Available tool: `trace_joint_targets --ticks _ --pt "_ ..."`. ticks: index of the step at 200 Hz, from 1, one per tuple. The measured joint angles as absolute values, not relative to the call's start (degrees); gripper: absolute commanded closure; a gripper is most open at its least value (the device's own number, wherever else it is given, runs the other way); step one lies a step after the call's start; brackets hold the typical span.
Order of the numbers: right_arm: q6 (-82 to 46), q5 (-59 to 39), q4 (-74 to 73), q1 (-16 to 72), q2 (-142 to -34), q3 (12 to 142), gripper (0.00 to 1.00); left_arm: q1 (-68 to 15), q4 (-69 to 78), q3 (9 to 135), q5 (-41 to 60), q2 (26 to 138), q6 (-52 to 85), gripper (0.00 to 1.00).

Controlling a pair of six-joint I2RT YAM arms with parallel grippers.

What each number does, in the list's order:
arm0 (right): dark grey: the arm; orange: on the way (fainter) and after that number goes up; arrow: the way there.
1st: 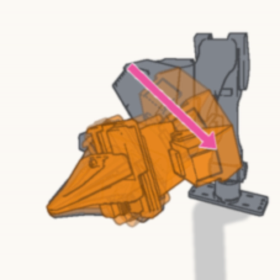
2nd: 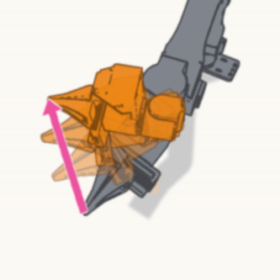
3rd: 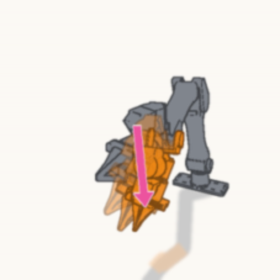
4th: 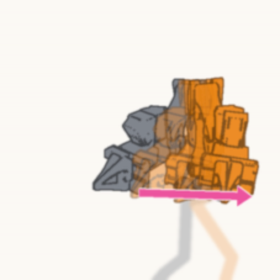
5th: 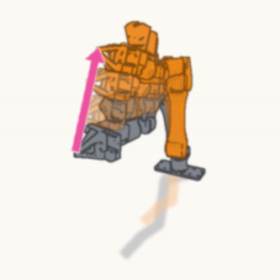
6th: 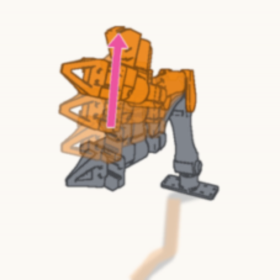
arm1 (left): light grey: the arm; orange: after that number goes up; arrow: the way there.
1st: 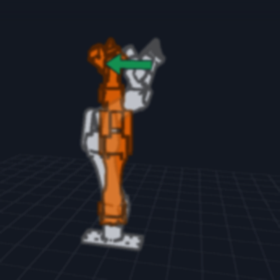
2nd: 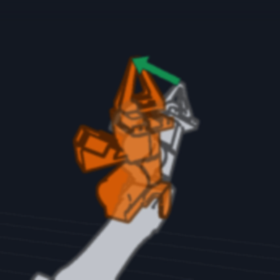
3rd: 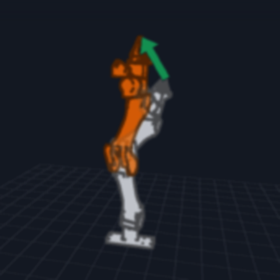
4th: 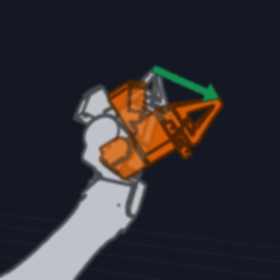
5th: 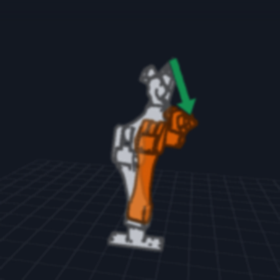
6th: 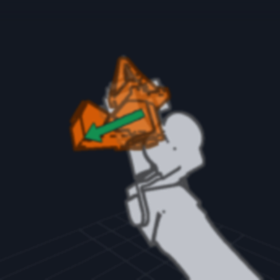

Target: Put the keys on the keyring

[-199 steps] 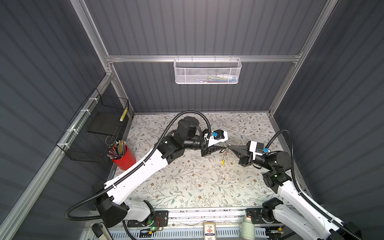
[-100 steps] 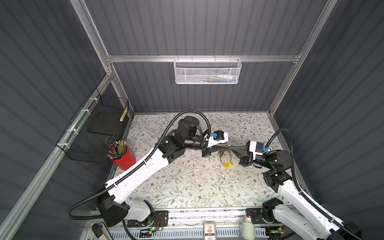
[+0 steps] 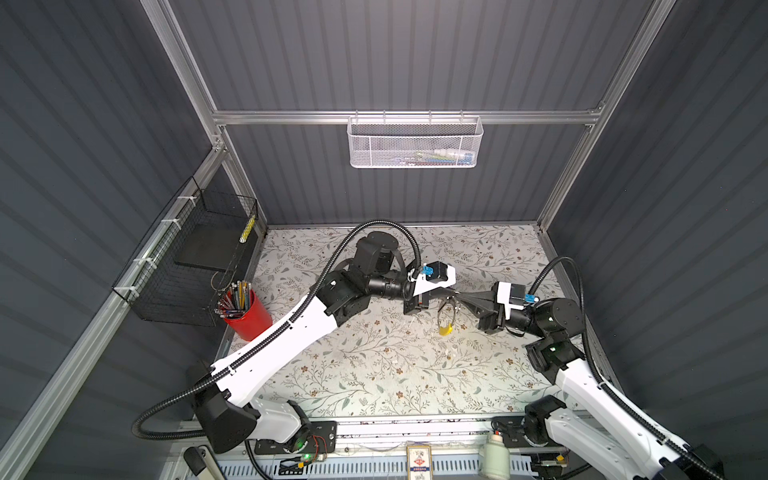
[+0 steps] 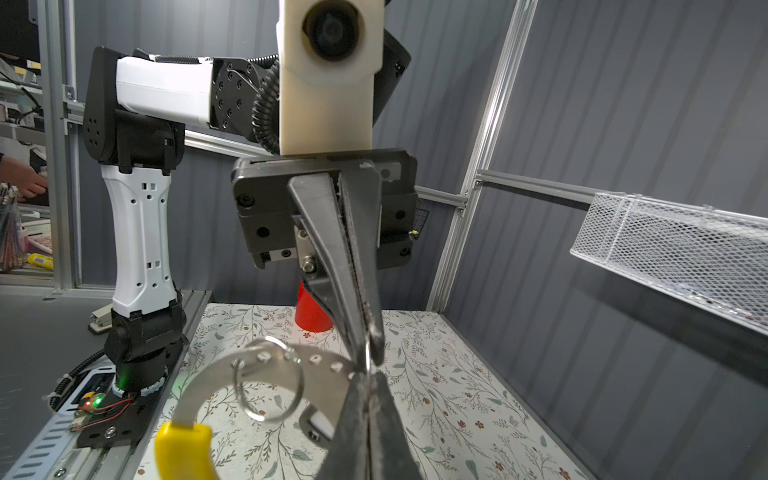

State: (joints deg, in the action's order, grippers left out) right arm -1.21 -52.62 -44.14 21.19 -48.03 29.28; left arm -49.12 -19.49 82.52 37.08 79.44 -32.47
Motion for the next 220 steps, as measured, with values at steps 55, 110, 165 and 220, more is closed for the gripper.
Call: trace_joint_targets --ticks 55,110,165,220 --pt "10.6 -45.1 -27.0 21.2 -41.5 33.2 0.71 -49.1 -30.1 92.3 32.1 84.3 -36.4 1.0" --pt "25.0 -42.0 -7.6 21.2 -39.2 42.8 0.76 -52.5 -43.9 104.8 23.1 90.5 -41.8 1.0" --pt "30.7 -41.9 1.7 21.2 -41.6 44.7 0.77 -56.2 -52.1 111.5 16.3 93.3 -44.9 1.0" --pt "31.0 -42.0 3.1 21.2 -42.0 44.7 0.77 -57.8 -55.8 115.7 13.0 95.2 -46.7 1.0"
